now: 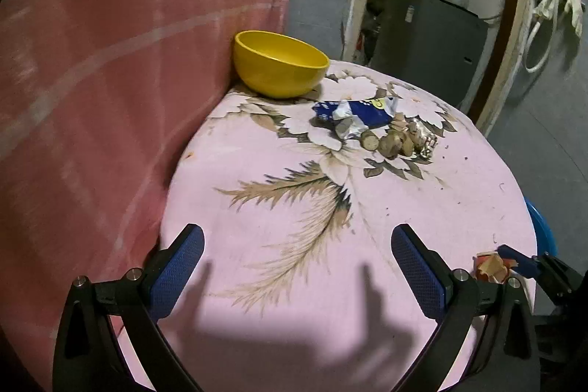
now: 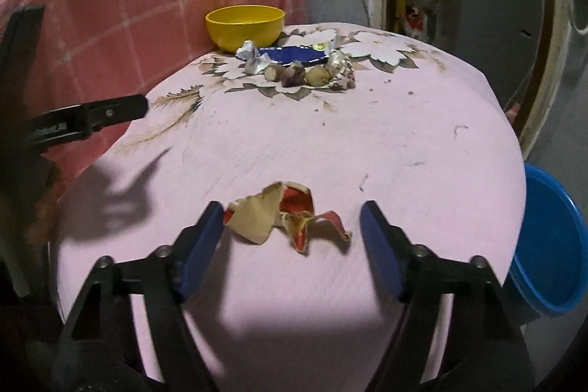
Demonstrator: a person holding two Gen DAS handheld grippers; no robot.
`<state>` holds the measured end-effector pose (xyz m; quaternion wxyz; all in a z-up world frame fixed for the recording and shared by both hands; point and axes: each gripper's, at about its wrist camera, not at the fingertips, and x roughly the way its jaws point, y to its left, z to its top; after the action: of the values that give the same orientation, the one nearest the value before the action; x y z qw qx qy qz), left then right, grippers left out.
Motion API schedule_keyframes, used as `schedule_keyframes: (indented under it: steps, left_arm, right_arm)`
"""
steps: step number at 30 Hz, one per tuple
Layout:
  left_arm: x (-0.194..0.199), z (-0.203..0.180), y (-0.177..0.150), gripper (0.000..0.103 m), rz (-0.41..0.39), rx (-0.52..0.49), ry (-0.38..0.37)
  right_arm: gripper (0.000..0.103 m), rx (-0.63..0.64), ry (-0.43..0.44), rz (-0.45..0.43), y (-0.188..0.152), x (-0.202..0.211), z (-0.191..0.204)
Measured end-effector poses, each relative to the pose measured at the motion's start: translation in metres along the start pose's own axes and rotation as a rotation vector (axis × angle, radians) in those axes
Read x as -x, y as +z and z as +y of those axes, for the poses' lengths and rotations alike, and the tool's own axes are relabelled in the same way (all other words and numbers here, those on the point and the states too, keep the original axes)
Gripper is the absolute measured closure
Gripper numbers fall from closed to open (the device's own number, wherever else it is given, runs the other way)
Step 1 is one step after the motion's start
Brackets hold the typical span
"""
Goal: Collect trash
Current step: 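Grasp the tan crumpled wrapper with the right tool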
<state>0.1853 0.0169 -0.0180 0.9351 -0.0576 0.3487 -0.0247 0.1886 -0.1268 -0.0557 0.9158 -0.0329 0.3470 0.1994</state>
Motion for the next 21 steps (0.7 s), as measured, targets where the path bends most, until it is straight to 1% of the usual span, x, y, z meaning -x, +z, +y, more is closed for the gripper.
schedule_keyframes:
  steps: [1,2,3,4,8,11,13,14,15,16,18,21]
  left_arm:
    - [-0.003,-0.002,0.001,0.003,0.004,-0.005,-0.007]
    - [-0.005,-0.003,0.003,0.003,0.011,-0.011,-0.016]
    - [-0.007,-0.006,0.005,0.004,0.017,-0.018,-0.027]
    - [-0.010,-0.008,0.008,0.004,0.019,-0.022,-0.035]
    - [-0.020,-0.018,0.018,0.004,0.025,-0.056,-0.071]
    - [-0.031,-0.028,0.028,0.009,0.045,-0.092,-0.104]
    - [-0.040,-0.033,0.034,0.019,0.074,-0.104,-0.131]
    - [-0.046,-0.035,0.037,0.022,0.092,-0.109,-0.145]
    - [-0.051,-0.038,0.041,0.028,0.104,-0.114,-0.155]
    - [-0.055,-0.040,0.044,0.033,0.105,-0.120,-0.158]
    - [-0.062,-0.047,0.050,0.037,0.099,-0.145,-0.158]
    - [-0.076,-0.061,0.058,0.048,0.101,-0.205,-0.169]
  right_arm:
    - [0.042,0.004,0.011,-0.003,0.001,0.001,0.000]
    - [0.046,0.004,0.022,-0.006,0.003,0.000,-0.001]
    - [0.057,0.003,0.023,-0.007,0.005,0.000,-0.003]
    - [0.063,0.002,0.024,-0.012,0.006,-0.001,-0.005]
    - [0.066,-0.032,0.061,-0.030,0.010,-0.005,-0.018]
    - [0.070,-0.064,0.091,-0.054,0.014,-0.004,-0.028]
    - [0.070,-0.086,0.103,-0.067,0.019,-0.005,-0.036]
    - [0.070,-0.096,0.106,-0.074,0.022,-0.005,-0.040]
    - [0.070,-0.104,0.108,-0.081,0.025,-0.006,-0.044]
    - [0.070,-0.110,0.108,-0.087,0.028,-0.007,-0.048]
    - [0.070,-0.116,0.102,-0.097,0.035,-0.009,-0.054]
    - [0.070,-0.121,0.086,-0.108,0.045,-0.013,-0.065]
